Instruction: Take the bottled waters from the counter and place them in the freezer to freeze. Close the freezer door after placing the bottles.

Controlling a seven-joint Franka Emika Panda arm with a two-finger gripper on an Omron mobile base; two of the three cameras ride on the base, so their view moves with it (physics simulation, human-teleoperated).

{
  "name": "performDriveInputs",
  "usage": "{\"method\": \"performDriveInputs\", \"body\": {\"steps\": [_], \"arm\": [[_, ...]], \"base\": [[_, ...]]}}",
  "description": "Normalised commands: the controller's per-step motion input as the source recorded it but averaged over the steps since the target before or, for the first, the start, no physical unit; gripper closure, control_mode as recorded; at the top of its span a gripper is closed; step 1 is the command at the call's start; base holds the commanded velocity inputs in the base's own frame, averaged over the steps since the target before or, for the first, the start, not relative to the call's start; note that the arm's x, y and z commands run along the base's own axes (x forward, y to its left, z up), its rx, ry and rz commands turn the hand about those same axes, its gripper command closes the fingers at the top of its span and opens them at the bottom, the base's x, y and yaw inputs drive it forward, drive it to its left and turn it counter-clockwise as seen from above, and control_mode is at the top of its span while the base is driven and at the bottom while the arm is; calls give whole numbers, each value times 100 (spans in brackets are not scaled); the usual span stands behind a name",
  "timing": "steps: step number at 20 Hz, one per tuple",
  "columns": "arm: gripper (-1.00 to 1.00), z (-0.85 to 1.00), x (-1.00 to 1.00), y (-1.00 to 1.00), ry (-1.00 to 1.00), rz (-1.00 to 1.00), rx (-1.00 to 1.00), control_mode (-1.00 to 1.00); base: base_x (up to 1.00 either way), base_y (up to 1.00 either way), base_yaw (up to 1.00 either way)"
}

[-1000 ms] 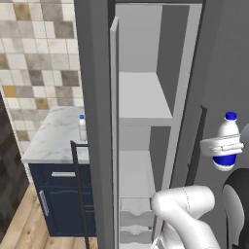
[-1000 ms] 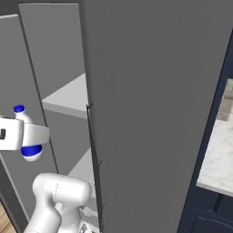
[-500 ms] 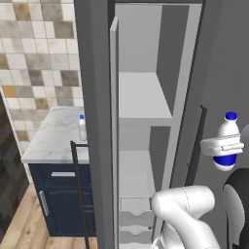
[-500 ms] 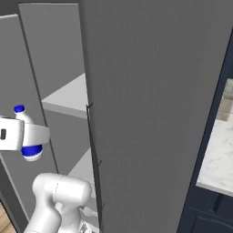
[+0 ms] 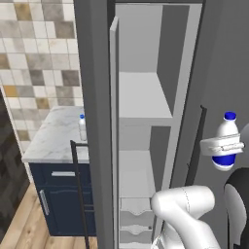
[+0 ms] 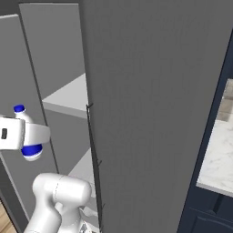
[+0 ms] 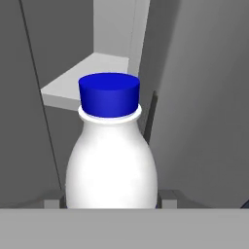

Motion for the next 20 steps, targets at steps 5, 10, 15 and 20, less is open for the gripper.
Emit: {"method": "performDriveInputs", "body": {"steps": [5, 10, 15, 20], "arm": [[100, -13, 23, 22, -4, 30, 3, -100], [100, -1, 1, 39, -6, 17, 0, -100], [100, 0, 12, 33, -2, -3, 0, -100], [100, 0, 32, 13, -1, -7, 0, -100]], "base": [[0, 0, 0], [0, 0, 0], [0, 0, 0], [0, 0, 0]]}}
